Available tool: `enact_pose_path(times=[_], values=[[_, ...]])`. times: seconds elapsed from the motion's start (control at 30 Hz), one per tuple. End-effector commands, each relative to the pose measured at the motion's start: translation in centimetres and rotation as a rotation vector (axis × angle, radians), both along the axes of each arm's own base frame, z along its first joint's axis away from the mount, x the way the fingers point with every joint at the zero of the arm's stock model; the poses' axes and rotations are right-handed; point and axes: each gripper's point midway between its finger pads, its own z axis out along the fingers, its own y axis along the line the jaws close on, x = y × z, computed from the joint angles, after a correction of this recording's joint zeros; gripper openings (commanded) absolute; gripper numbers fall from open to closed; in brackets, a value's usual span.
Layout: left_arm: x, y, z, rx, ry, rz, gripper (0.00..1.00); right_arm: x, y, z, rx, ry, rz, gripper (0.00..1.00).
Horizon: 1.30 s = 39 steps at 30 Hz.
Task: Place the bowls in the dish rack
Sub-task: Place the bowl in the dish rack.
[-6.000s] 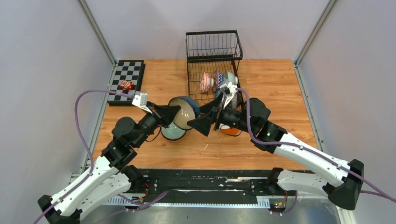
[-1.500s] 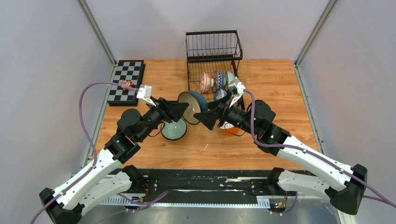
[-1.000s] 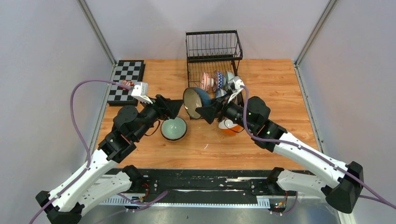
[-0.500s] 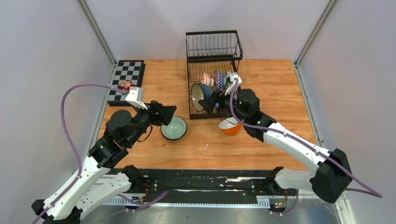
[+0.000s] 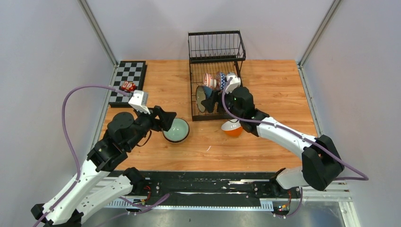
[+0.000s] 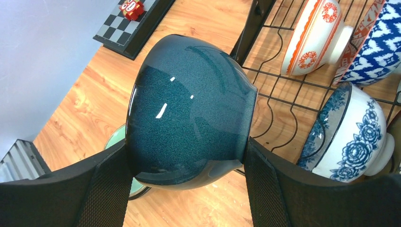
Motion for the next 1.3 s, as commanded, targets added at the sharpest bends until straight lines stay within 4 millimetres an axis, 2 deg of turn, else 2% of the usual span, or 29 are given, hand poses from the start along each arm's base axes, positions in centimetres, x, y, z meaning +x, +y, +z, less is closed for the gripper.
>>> enact_pose_path(times=[0.0,0.27,0.67,1.07,1.27], values=[[-0.4,0.5,0.8,0.033,-0.022,-0.006,0.75,2.6,0.2,6.6,0.083,-0.198,-0.038,0.03],[-0.8,0.9,0.9,0.097,-0.018,-0.023,0.75,4.5,-0.2,5.3,-0.014,-0.213,-0.087,0.03],[-1.2,3.1,0.5,0.207,-0.034,0.014,0.75,7.1,-1.1,2.5,-0.167,-0.213,-0.166,0.03],[-0.8,3.2,-1.3,0.238,-0.026,0.026,0.74,8.2,-1.1,0.3,-0.298,-0.202,-0.2,0.03],[-0.8,3.1,-1.6,0.247,-0.024,0.021,0.74,8.4,-0.3,-1.1,-0.346,-0.184,-0.202,0.03]])
